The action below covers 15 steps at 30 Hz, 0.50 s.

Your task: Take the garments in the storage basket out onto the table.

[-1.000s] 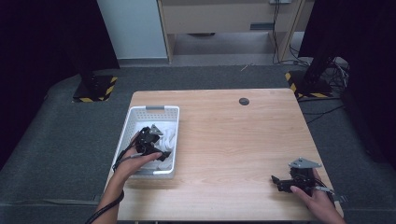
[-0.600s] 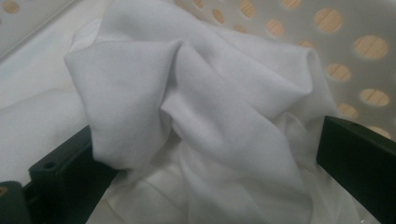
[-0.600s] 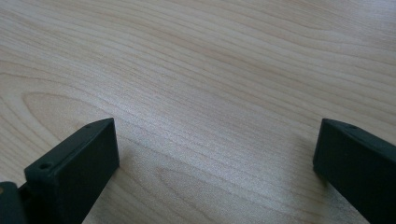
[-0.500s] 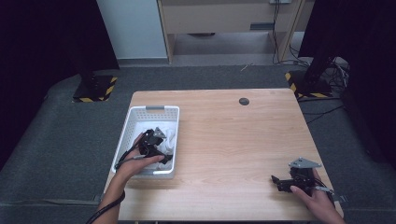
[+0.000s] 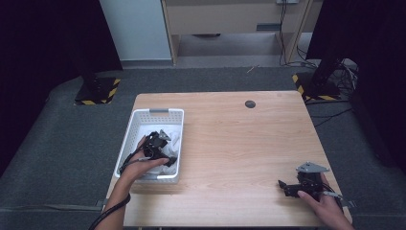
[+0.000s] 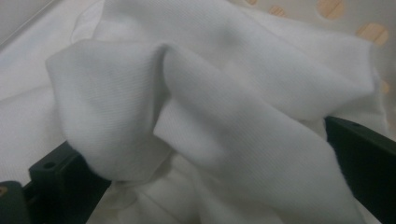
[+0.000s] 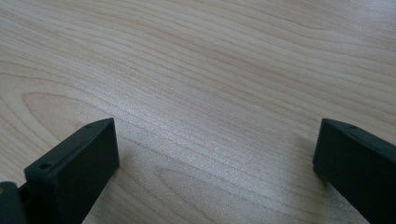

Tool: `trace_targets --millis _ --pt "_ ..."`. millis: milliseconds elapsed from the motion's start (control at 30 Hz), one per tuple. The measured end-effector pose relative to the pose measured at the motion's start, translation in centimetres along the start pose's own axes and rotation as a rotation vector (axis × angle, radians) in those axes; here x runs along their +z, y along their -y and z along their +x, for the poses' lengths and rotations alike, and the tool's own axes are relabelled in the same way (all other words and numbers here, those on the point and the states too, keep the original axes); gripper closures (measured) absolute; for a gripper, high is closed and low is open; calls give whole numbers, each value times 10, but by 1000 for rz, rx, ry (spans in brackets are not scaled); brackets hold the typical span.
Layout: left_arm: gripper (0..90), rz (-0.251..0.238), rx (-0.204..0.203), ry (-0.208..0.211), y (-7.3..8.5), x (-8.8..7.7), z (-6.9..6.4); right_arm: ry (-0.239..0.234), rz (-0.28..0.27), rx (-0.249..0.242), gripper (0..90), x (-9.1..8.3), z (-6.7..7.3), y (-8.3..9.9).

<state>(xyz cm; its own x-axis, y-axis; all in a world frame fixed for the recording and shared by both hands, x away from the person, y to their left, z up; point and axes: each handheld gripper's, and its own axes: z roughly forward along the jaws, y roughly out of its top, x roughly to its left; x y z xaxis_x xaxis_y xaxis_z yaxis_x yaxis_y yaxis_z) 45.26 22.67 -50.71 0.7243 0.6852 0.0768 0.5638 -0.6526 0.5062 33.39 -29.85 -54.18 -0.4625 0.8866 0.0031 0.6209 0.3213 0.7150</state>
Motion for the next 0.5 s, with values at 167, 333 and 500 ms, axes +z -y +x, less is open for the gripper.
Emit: trace_targets --millis 167,333,500 --pt "0 4 -17 23 1 2 3 1 0 1 4 0 0 0" --pt "0 4 -25 34 1 4 4 1 0 1 4 0 0 0" --pt "0 9 -24 34 1 4 4 2 0 1 4 0 0 0"
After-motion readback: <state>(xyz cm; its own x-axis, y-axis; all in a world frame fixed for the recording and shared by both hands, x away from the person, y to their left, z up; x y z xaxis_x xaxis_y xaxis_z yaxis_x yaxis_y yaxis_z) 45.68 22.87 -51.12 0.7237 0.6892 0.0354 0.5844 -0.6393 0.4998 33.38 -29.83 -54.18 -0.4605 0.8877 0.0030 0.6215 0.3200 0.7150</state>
